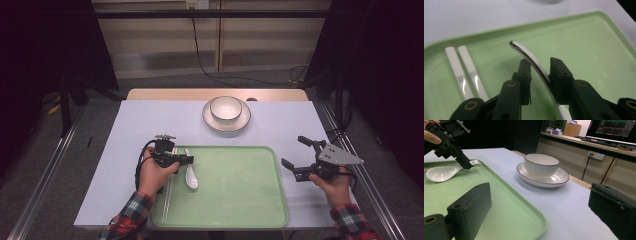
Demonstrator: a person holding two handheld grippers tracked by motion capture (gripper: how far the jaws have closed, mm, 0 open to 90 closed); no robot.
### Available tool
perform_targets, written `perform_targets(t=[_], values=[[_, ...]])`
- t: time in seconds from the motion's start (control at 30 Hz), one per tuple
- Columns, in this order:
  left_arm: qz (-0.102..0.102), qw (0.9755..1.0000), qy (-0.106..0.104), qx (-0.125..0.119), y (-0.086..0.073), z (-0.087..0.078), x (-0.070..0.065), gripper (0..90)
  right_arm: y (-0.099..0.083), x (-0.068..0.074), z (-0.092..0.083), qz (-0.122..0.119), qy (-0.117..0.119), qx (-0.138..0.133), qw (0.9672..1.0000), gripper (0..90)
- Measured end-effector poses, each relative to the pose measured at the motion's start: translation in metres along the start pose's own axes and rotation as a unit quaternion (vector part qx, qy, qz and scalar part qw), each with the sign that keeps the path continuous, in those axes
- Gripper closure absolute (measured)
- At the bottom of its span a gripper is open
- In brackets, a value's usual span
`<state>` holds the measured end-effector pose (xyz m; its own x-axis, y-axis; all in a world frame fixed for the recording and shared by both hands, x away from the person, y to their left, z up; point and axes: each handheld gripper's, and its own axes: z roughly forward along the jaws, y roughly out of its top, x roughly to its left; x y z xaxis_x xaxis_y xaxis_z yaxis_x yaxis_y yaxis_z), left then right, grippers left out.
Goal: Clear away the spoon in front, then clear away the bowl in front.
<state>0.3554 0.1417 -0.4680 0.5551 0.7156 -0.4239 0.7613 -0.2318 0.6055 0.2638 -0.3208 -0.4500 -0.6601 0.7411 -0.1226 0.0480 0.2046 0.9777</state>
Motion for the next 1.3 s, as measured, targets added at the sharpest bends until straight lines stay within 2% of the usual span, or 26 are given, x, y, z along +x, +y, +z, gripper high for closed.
perform_targets(t=[0.1, 0.3, 0.5, 0.63, 0.9, 1.13, 1.17, 1.3], values=[[0.001, 1.0, 0.005, 0.003, 0.0, 0.0, 0.001, 69.2, 0.0, 0.0, 0.001, -0.001, 0.001, 0.001, 1.0, 3.9], [-0.01, 0.9999, 0.014, 0.001, -0.002, 0.0, 0.002, 66.6, 0.0, 0.0, 0.0, -0.003, 0.001, -0.001, 1.0, 3.9], [-0.009, 0.9998, 0.019, 0.006, -0.002, 0.001, 0.003, 65.2, 0.0, 0.0, 0.0, -0.005, -0.002, -0.001, 1.0, 3.9], [-0.009, 0.9996, 0.028, -0.003, -0.002, 0.001, 0.004, 63.2, 0.0, 0.0, 0.0, -0.003, -0.002, 0.0, 1.0, 4.0], [-0.003, 0.9996, 0.024, -0.015, 0.0, -0.002, 0.003, 57.8, 0.001, 0.0, 0.0, -0.005, -0.003, 0.001, 1.0, 4.0], [-0.006, 0.9985, 0.03, -0.046, 0.005, -0.007, 0.001, 42.0, 0.001, 0.001, 0.0, -0.004, -0.001, 0.001, 1.0, 4.1], [0.0, 0.9981, 0.036, -0.049, 0.006, -0.008, 0.0, 38.0, 0.001, 0.001, 0.0, -0.005, -0.001, 0.0, 1.0, 4.1], [0.006, 0.9973, 0.034, -0.065, 0.01, -0.008, -0.002, 27.0, 0.001, 0.001, 0.0, -0.004, -0.001, 0.002, 1.0, 4.1]])
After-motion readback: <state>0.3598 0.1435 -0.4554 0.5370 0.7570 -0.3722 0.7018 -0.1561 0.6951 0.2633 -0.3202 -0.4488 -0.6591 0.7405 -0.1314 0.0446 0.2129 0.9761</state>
